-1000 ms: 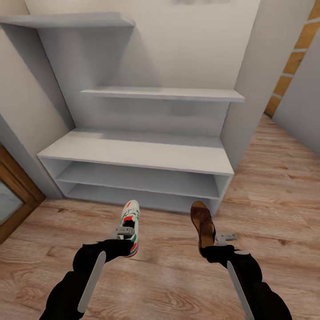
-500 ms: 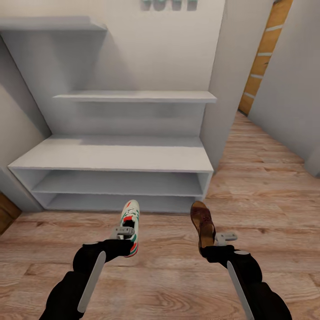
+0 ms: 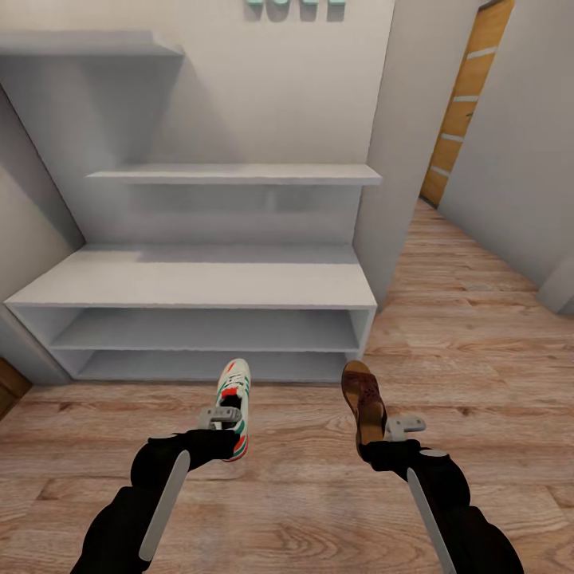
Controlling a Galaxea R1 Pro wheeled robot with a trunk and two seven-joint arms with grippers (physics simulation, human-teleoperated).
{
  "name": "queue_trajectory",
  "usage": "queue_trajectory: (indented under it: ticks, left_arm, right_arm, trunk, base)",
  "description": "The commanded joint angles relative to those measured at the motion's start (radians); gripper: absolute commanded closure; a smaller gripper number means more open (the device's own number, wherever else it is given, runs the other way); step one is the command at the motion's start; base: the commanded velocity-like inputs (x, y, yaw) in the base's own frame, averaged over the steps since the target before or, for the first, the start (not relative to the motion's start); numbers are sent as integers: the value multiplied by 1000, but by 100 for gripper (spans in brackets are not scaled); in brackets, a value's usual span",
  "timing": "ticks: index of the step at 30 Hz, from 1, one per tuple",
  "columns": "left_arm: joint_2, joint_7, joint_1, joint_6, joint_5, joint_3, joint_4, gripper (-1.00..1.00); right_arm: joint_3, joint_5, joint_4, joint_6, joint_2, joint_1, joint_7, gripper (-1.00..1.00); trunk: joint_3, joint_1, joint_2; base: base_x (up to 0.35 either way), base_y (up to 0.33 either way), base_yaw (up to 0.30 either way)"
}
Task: Pick up the two gym shoes and the two sandals from the corridor floor and place them onto the hallstand (shoe rack) in the corridor, making sure they are on the rack and not on the floor. Arrange them so the two gym shoes are next to each other and the two sandals are next to each other.
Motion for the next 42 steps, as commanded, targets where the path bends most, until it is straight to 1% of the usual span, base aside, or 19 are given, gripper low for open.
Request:
queue_trajectory:
  ticks: [1, 12, 14, 15, 16, 17, 18, 19, 21, 22, 23, 24, 25, 29, 31, 33, 35, 42]
  left_arm:
    - [0, 1, -1, 4, 3, 0, -1, 100]
    - [0, 1, -1, 4, 3, 0, -1, 100]
    - [0, 1, -1, 4, 3, 0, -1, 100]
    - [0, 1, -1, 4, 3, 0, -1, 100]
    - [0, 1, -1, 4, 3, 0, 0, 100]
    - [0, 1, -1, 4, 3, 1, 0, 100]
    - [0, 1, -1, 4, 3, 1, 0, 100]
    - [0, 1, -1, 4, 3, 1, 0, 100]
    - [0, 1, -1, 4, 3, 2, 0, 100]
    - [-1, 1, -1, 4, 3, 2, 0, 100]
    - [-1, 1, -1, 4, 3, 2, 0, 100]
    - [-1, 1, -1, 4, 3, 2, 0, 100]
    - [-1, 1, -1, 4, 3, 2, 0, 100]
    - [-2, 3, -1, 4, 3, 1, 0, 100]
    - [-2, 6, -1, 4, 2, 2, 0, 100]
    - [-2, 7, -1, 3, 2, 2, 0, 100]
    - [-2, 7, -1, 3, 2, 2, 0, 100]
    - [0, 7, -1, 2, 2, 2, 0, 100]
  right_arm:
    - [0, -2, -1, 5, 0, -1, -2, 100]
    - [-4, -1, -1, 5, -1, -1, -6, 100]
    - [-10, -1, -1, 5, -2, -1, -8, 100]
    - [-20, -1, -1, 6, -3, -1, -8, 100]
    - [-44, -1, -1, 6, -4, -1, -9, 100]
    - [-82, -1, -1, 6, -4, -1, -9, 100]
    - [-107, -1, -1, 6, -4, -1, -9, 100]
    - [-163, 0, -1, 7, -4, -1, -10, 100]
    - [-289, 2, -1, 7, -4, -1, -9, 100]
    - [-320, 2, 0, 7, -3, -1, -9, 100]
    - [-375, 2, -1, 7, -3, -1, -9, 100]
    - [-421, 2, 0, 7, -4, -1, -9, 100]
    - [-439, 2, -1, 7, -4, -1, -9, 100]
    - [-497, 2, 0, 8, -7, -1, -8, 100]
    - [-510, 7, 0, 7, -12, -1, -9, 100]
    - [-514, 9, -1, 7, -24, -1, -8, 100]
    - [-513, 10, 0, 6, -30, -1, -7, 100]
    - [-510, 11, -2, 4, -33, -1, -3, 100]
  trunk:
    - [-1, 0, 0]
    - [-1, 0, 0]
    - [-1, 0, 0]
    - [-1, 0, 0]
    - [-1, 0, 0]
    - [-1, 0, 0]
    - [-1, 0, 0]
    - [-1, 0, 0]
    - [-1, 0, 0]
    - [-1, 0, 0]
    - [-1, 0, 0]
    - [-1, 0, 0]
    - [-1, 0, 0]
    - [-1, 0, 0]
    - [-1, 0, 0]
    - [-1, 0, 0]
    - [-1, 0, 0]
    - [-1, 0, 0]
  base:
    - [0, 0, 0]
    - [0, 0, 0]
    - [0, 0, 0]
    - [0, 0, 0]
    - [0, 0, 0]
    - [0, 0, 0]
    - [0, 0, 0]
    - [0, 0, 0]
    - [0, 0, 0]
    - [0, 0, 0]
    - [0, 0, 0]
    - [0, 0, 0]
    - [0, 0, 0]
    - [0, -35, 0]
    - [0, -139, 0]
    - [0, -84, 0]
    - [0, -34, 0]
    - [0, -7, 0]
